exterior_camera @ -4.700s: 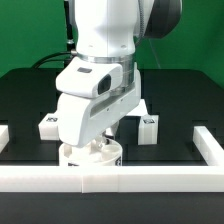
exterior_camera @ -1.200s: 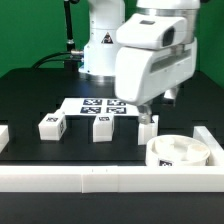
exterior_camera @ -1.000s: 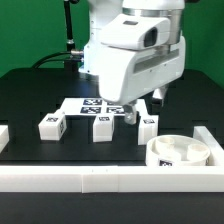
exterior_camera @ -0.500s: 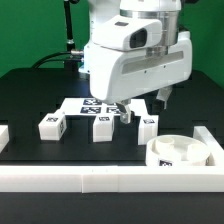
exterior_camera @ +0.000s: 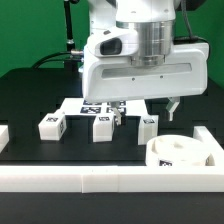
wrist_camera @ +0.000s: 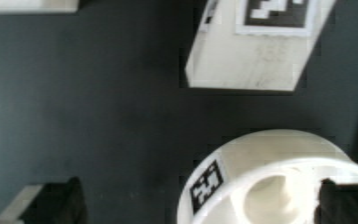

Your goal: Assemble stool

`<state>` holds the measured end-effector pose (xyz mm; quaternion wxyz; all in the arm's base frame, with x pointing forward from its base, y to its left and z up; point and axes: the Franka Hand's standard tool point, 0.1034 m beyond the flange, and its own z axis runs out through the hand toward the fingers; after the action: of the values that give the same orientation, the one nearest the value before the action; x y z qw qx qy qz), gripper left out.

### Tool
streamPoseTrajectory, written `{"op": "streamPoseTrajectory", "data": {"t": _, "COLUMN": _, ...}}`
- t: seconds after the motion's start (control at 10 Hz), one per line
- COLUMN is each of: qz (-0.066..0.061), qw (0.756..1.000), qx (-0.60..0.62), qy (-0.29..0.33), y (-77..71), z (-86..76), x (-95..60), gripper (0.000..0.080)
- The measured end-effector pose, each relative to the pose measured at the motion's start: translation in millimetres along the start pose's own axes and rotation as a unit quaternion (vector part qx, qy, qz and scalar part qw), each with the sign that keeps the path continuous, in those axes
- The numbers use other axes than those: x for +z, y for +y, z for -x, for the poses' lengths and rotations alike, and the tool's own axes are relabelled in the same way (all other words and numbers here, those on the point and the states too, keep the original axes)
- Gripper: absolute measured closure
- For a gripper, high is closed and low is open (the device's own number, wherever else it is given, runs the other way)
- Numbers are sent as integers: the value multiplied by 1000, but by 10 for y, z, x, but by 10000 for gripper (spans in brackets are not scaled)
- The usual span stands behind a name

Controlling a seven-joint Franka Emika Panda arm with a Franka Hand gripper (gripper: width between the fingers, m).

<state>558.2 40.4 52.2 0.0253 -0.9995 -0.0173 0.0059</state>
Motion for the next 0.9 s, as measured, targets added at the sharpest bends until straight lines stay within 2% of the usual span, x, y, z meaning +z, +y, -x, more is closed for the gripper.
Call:
{"op": "streamPoseTrajectory", "data": {"t": 0.2, "qz": -11, "qw": 995, "qx": 100, "qy": -1, "y": -50, "z": 2, "x": 3, "gripper": 151}}
{"op": "streamPoseTrajectory", "data": {"t": 0.6, "qz": -11, "qw": 996, "qx": 89, "qy": -18, "y": -45, "z": 70, "x": 57, "gripper": 151}}
{"op": "streamPoseTrajectory", "data": {"t": 0.7, "qz": -12, "qw": 993, "qx": 82, "qy": -84, "y": -34, "z": 223, "x": 86, "gripper": 151}}
{"op": "streamPoseTrajectory", "data": {"t": 0.8, "qz": -14, "qw": 987, "qx": 82, "qy": -134, "y": -38, "z": 215, "x": 90, "gripper": 151}}
{"op": "streamPoseTrajectory", "data": {"t": 0.9, "qz": -16, "qw": 984, "qx": 81, "qy": -157, "y": -57, "z": 175, "x": 124, "gripper": 151}}
